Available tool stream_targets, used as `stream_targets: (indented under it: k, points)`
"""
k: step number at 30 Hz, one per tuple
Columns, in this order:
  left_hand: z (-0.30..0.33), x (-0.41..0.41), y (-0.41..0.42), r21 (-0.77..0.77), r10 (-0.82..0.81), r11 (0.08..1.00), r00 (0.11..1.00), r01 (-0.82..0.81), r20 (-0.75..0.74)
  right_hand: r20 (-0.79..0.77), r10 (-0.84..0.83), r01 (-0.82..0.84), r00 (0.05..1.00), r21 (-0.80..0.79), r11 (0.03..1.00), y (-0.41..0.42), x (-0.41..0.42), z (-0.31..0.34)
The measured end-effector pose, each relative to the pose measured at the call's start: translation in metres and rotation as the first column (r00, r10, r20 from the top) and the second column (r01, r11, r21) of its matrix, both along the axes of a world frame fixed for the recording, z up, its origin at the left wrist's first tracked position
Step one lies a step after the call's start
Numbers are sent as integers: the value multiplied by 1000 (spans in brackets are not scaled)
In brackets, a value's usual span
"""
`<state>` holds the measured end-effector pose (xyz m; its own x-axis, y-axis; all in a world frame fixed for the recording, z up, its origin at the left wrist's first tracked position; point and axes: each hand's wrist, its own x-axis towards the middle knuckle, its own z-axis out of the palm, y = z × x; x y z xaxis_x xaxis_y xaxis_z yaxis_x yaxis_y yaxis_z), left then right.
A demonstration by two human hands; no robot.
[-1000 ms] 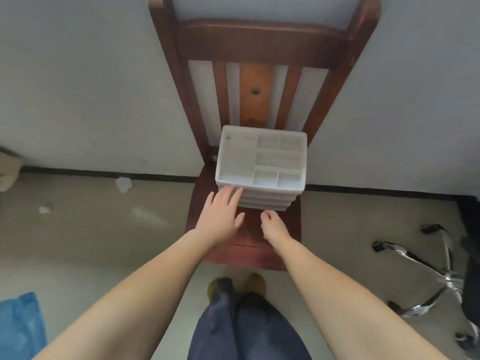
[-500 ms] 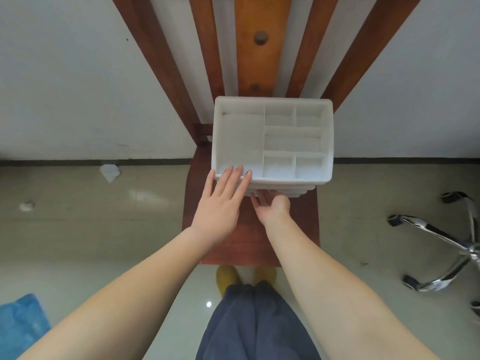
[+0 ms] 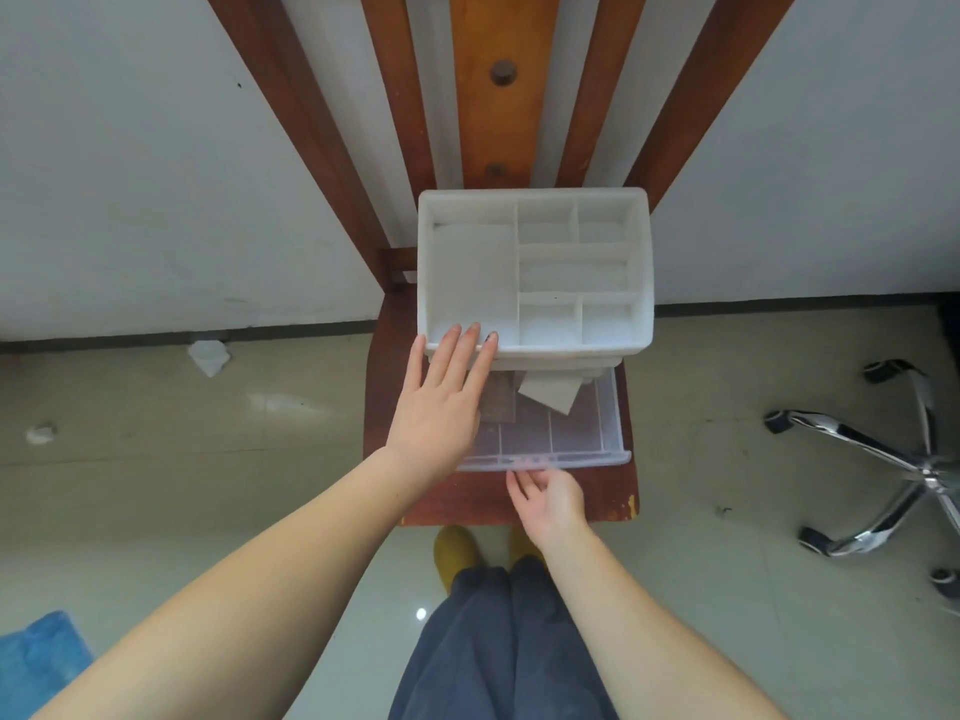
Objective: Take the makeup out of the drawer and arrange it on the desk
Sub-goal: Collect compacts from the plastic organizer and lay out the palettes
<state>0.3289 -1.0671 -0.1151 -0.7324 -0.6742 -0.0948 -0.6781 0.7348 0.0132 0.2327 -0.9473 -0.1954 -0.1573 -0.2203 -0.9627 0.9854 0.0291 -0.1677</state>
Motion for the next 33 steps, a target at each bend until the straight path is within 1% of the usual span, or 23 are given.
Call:
stream_targets:
  k: [2,4,5,6,7,8,9,10,11,12,13,14,15,16,17,18,19,23,26,29,31,32,33]
  points:
    - [0,0,0,-5,-14,1000,1000,14,-4,4,54,-54,999,-15,998,14,3,3]
    - [-1,0,0,-10,-13,1000,1000,13,-15,2,176,-176,984,-34,984,20,-1,10]
    - [-1,1,0,-14,-11,1000,999,11,-32,-11,305,-305,952,-38,952,21,-6,16]
    - [-2,3,0,-19,-25,1000,998,24,-54,-47,484,-486,874,-30,874,21,-12,25]
    - [-4,6,1,-20,-71,997,995,69,-75,-105,674,-678,731,4,735,20,-20,36]
    - [-8,10,3,-9,-155,988,983,154,-96,-188,815,-822,547,64,566,18,-29,46]
    - [-14,13,7,26,-254,966,960,259,-118,-291,885,-895,363,153,418,14,-38,53]
    - [-20,15,12,113,-330,933,937,343,-120,-393,900,-909,190,277,313,10,-47,58]
    - [-25,15,18,243,-355,899,931,365,-87,-480,877,-870,10,429,245,4,-55,61]
    - [-32,12,22,363,-328,879,945,311,-15,-528,827,-789,-193,585,189,-2,-62,60]
    - [-41,8,24,408,-262,888,962,212,70,-512,758,-692,-405,713,112,-10,-68,55]
    - [-50,2,23,392,-184,912,975,122,125,-447,678,-590,-583,807,25,-18,-71,47]
    - [-57,-5,20,357,-119,933,979,52,167,-355,605,-485,-713,872,-60,-25,-72,37]
    - [-63,-12,17,317,-80,949,975,10,208,-243,548,-376,-800,916,-142,-32,-73,27]
    - [-69,-17,13,274,-65,962,969,-3,237,-145,513,-282,-846,938,-202,-37,-73,16]
    - [-75,-20,10,238,-60,971,965,-3,257,-82,495,-223,-865,946,-234,-42,-74,7]
    - [-81,-21,6,205,-61,979,961,4,269,-54,486,-193,-872,951,-240,-45,-75,-1]
    - [-91,-16,-1,136,-105,988,965,73,242,-38,434,-129,-900,975,-182,-47,-76,-14]
    - [-83,-16,-3,219,-139,972,964,89,227,-153,471,-231,-869,966,-113,-38,-77,-4]
    - [-59,-10,2,346,-93,938,983,33,158,-339,516,-403,-787,915,-14,-21,-82,22]
    - [-39,2,10,457,-4,889,998,-25,62,-516,564,-596,-645,801,51,-5,-85,44]
    - [-29,10,16,555,42,830,999,-51,29,-576,586,-685,-570,727,48,5,-87,55]
    - [-20,18,23,665,69,744,997,-68,24,-599,606,-753,-523,659,1,14,-88,65]
